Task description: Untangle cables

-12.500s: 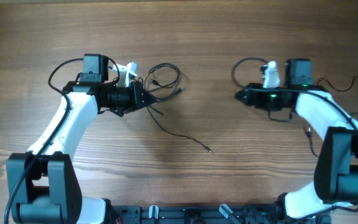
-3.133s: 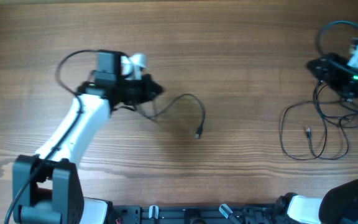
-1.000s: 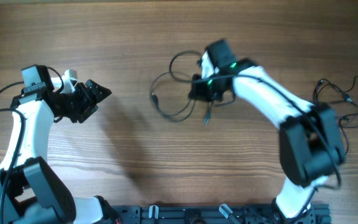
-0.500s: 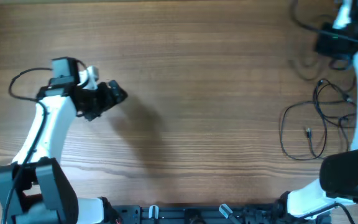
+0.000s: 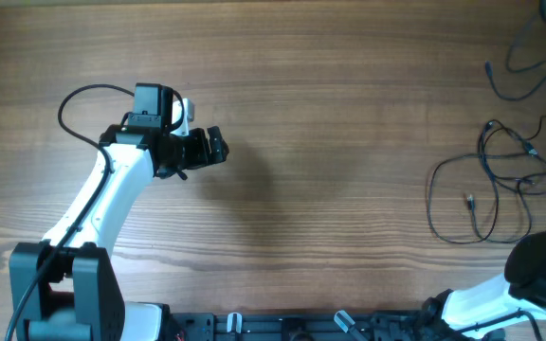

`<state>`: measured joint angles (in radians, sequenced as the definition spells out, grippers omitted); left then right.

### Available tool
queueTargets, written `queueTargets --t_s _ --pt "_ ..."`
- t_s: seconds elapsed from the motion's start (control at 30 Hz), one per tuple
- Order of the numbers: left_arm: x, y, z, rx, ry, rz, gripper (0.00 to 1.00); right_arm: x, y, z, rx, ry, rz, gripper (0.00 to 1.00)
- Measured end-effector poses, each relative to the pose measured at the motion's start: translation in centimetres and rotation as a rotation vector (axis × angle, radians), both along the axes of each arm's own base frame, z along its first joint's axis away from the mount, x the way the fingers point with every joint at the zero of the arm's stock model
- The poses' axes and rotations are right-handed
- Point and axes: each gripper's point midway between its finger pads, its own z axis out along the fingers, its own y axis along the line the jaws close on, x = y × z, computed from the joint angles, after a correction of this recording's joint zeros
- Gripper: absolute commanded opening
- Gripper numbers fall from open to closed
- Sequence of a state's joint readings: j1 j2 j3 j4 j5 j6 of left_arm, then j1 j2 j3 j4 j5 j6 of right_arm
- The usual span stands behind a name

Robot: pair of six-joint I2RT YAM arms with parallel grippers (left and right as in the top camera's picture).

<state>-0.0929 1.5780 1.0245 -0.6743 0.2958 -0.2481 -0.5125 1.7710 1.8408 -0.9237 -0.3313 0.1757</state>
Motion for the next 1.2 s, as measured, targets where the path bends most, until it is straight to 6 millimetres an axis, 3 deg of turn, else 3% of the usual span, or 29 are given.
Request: queueTargets --t_s 0.1,0.17,0.23,0.33,0.47,0.63,0.8,0.9,1.03,1.2 --pt "0.0 0.1 0.0 0.007 -0.001 0.003 1.00 0.5 0.1 -3.0 0.082 0.059 0.010 0.06" --pt "0.1 0.2 0.0 0.010 -0.002 0.004 0.99 0.4 -0.3 -5.9 0.145 0.128 -0.003 0.72" --pt "0.0 0.2 -0.1 0.010 -0.001 0.004 0.99 -0.1 -1.4 -7.9 0.189 0.170 -0.036 1.00" --pt "0.0 0.2 0.0 0.010 -0.001 0.004 1.00 -1.3 -2.8 -8.3 0.255 0.180 -0.087 1.00" --pt "1.3 0.1 0.4 0.005 -0.058 0.004 1.00 -1.2 0.4 -7.2 0.394 0.124 0.062 0.98" --pt "2.7 0.0 1.5 0.003 -0.116 0.006 1.00 -0.6 8.6 -8.3 0.324 0.235 0.305 0.99" --pt "5.2 2.5 5.8 0.144 -0.186 0.074 1.00 -0.3 16.8 -10.4 0.064 0.389 0.499 1.00" --pt "2.5 4.1 4.8 0.233 -0.064 0.096 1.00 -1.6 18.4 -11.2 -0.009 0.486 0.501 1.00" --pt "-2.0 6.1 3.4 0.322 0.132 0.179 1.00 -3.5 18.3 -11.7 -0.029 0.585 0.471 1.00" --pt "-3.0 6.5 3.4 0.340 0.165 0.215 1.00 -3.8 17.9 -11.8 -0.044 0.590 0.453 1.00"
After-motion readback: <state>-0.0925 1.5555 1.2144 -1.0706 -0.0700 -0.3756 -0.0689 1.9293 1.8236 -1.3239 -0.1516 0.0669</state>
